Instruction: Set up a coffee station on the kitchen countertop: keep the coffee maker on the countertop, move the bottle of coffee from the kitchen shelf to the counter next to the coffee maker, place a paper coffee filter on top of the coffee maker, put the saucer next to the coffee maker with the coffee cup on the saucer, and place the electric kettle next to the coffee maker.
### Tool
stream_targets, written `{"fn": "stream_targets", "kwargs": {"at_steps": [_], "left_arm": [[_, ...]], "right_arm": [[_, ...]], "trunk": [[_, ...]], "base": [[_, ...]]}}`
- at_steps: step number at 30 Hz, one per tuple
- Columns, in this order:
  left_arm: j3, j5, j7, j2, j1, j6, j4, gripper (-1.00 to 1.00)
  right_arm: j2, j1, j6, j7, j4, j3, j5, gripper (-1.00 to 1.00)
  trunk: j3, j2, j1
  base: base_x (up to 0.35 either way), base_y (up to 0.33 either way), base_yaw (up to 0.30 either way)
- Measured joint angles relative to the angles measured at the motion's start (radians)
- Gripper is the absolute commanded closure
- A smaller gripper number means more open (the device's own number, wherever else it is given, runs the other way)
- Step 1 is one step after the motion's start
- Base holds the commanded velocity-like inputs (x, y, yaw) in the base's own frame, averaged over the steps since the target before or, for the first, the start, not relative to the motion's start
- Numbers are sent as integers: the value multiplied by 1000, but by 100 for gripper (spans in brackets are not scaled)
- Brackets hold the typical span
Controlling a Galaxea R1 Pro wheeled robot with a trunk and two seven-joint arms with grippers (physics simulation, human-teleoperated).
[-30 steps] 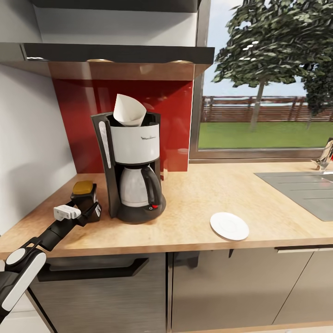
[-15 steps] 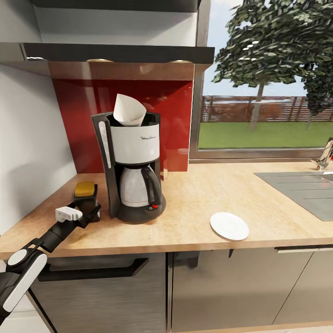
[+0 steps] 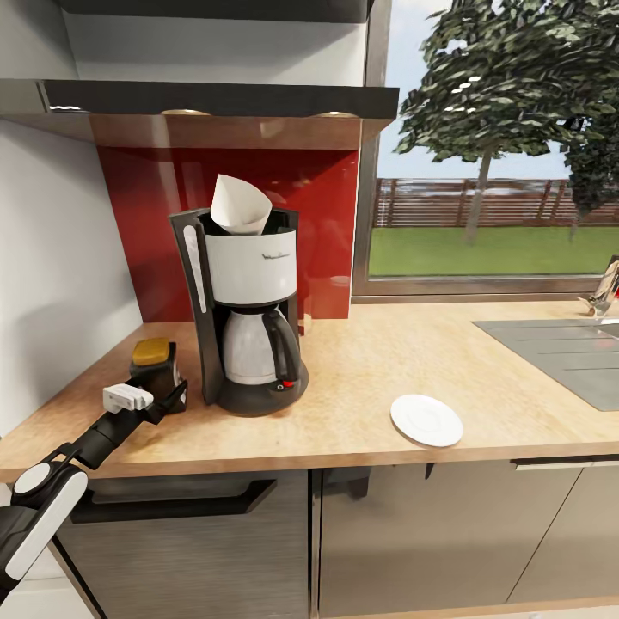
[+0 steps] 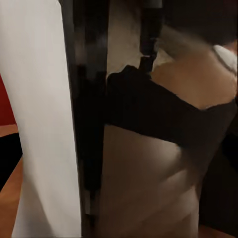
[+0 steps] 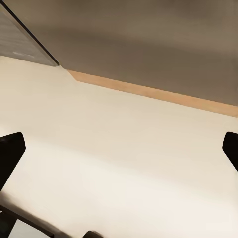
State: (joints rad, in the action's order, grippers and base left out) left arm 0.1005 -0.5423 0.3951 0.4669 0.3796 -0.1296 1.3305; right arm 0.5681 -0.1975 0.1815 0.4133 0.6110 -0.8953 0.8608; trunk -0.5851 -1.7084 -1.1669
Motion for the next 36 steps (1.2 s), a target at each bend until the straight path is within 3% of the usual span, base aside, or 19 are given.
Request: {"fn": "stream_targets", "kwargs": {"at_steps": [36], "left_arm": [[0,0,0,0,0,0,-1,-100]], "right_arm": [[0,0,0,0,0,0,0,-100]], "trunk": [[0,0,0]], "base": [[-20,0,0]]}}
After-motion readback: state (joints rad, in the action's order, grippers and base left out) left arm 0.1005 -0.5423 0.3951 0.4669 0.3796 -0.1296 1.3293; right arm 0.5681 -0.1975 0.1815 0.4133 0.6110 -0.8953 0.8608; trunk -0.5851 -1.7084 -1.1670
